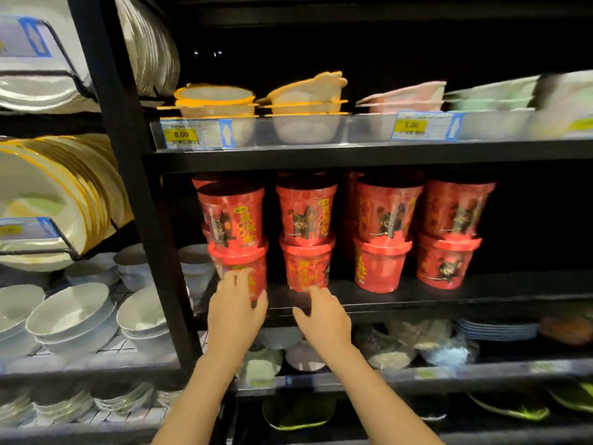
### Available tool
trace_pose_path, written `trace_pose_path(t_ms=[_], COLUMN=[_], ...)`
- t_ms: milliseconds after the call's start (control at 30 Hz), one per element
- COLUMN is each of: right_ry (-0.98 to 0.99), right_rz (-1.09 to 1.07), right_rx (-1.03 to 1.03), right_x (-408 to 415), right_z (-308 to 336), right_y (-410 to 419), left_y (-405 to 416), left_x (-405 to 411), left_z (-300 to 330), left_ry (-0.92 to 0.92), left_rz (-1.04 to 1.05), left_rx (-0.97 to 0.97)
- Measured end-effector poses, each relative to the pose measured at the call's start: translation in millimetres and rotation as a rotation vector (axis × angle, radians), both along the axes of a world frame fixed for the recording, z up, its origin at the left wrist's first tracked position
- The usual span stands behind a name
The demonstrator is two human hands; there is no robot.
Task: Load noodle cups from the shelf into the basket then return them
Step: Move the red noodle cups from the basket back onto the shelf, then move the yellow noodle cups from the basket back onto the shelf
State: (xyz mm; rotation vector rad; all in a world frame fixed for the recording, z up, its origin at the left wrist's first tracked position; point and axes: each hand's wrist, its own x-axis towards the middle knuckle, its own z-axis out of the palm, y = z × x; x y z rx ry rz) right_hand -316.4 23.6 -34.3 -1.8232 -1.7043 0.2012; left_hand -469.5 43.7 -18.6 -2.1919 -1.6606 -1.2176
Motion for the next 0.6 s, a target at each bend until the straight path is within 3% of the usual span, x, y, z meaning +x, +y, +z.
trace_pose_path(t_ms=[133,300,600], right_ry=[-0.041,0.022,0.178], right_rz=[-0.105,-0.315,-0.721], right_rx=[-0.013,-0.197,-0.347], right_x=[43.2,103.5,214.8], right_z=[-30.1,-79.4,-122.7], right_y=[-69.3,-174.5,-347.9], left_y=[-49.6,-124.1,-214.2], left_x=[31.2,78.7,212.5], left_z=[-42.4,-99.6,-154.1], left_ry=[0.244,0.341,0.387], left_rz=[-0.196,-0.381,-0.776], left_rx=[-0.102,-0.43,-0.521])
